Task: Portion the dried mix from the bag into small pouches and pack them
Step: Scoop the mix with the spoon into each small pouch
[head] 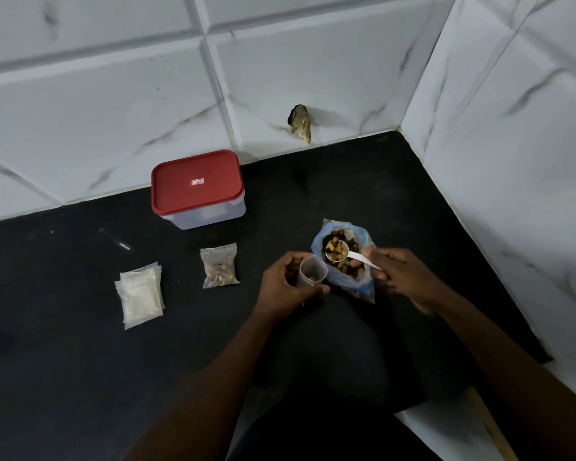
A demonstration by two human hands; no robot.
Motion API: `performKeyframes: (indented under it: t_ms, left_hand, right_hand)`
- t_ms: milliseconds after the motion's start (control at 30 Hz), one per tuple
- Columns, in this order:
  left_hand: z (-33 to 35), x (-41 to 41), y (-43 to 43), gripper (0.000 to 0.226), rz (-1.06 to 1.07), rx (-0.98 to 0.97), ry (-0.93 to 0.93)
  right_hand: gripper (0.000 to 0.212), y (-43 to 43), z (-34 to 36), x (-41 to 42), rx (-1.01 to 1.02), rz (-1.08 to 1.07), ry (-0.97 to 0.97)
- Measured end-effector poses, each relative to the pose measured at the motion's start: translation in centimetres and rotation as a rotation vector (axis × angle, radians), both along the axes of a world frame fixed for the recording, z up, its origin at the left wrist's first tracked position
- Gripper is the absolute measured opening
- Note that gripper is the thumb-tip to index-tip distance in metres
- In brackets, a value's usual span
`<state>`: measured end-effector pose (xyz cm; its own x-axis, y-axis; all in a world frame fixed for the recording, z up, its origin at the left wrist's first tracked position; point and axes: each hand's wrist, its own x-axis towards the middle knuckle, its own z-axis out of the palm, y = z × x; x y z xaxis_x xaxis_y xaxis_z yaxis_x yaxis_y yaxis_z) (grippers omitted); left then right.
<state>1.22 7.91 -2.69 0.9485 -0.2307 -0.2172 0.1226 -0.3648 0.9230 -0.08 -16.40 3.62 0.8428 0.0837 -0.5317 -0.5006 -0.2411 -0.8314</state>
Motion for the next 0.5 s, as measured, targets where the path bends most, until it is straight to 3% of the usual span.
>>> performKeyframes:
  t_ms: [133, 500]
  left_hand:
    - [0.3, -0.2, -0.2, 0.060, -0.005, -0.030, 0.001]
    - [0.8, -1.2, -0.5, 0.055, 0.005, -0.073, -0.013]
  right_hand:
    - [0.032, 1.1, 1.0, -0.6, 0.023, 0.074, -0.030]
    - [0.020, 3.5, 0.4, -2.1, -0.471, 0.298, -0.269]
